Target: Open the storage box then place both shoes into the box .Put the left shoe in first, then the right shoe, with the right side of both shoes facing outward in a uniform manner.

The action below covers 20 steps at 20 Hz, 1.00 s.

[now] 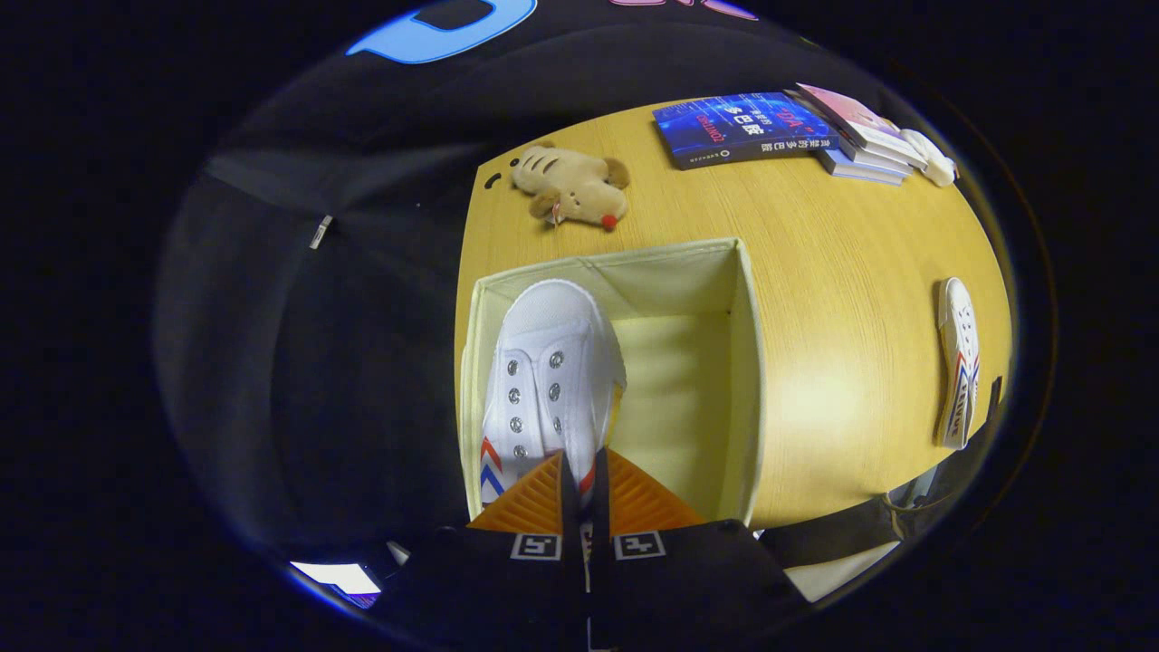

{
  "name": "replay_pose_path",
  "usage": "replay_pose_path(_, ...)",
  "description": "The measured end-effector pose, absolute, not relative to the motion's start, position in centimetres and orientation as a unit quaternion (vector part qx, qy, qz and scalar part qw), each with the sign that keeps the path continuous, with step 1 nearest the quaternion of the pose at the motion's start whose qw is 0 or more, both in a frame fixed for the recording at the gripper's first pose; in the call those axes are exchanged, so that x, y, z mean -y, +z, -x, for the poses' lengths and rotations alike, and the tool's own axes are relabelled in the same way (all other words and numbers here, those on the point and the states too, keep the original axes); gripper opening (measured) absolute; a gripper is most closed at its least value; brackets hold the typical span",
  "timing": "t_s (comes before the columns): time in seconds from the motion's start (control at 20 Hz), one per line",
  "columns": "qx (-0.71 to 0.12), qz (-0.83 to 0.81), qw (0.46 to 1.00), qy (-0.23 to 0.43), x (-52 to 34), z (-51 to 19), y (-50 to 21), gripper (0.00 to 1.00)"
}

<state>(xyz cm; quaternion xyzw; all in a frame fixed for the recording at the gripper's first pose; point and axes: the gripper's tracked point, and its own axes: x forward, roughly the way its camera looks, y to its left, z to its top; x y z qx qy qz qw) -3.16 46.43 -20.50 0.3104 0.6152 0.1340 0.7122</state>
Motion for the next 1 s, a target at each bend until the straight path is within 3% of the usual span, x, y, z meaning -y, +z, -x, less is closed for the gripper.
replay_pose_path(0.45, -0.636, -0.319, 0.695, 0.101, -48.8, 3.6, -23.0, 0.06)
replay_pose_path(0.65, -0.625, -0.325, 0.699, 0.121, -49.7, 3.6, -22.9, 0.09)
replay_pose_path(0.8, -0.599, -0.345, 0.705, 0.159, -50.6, 2.8, -20.5, 0.38)
replay_pose_path(0.9, -0.581, -0.318, 0.726, 0.184, -49.9, 2.5, -19.3, 0.74)
replay_pose_path(1.0, -0.559, -0.316, 0.74, 0.201, -49.4, 2.5, -17.7, 0.96)
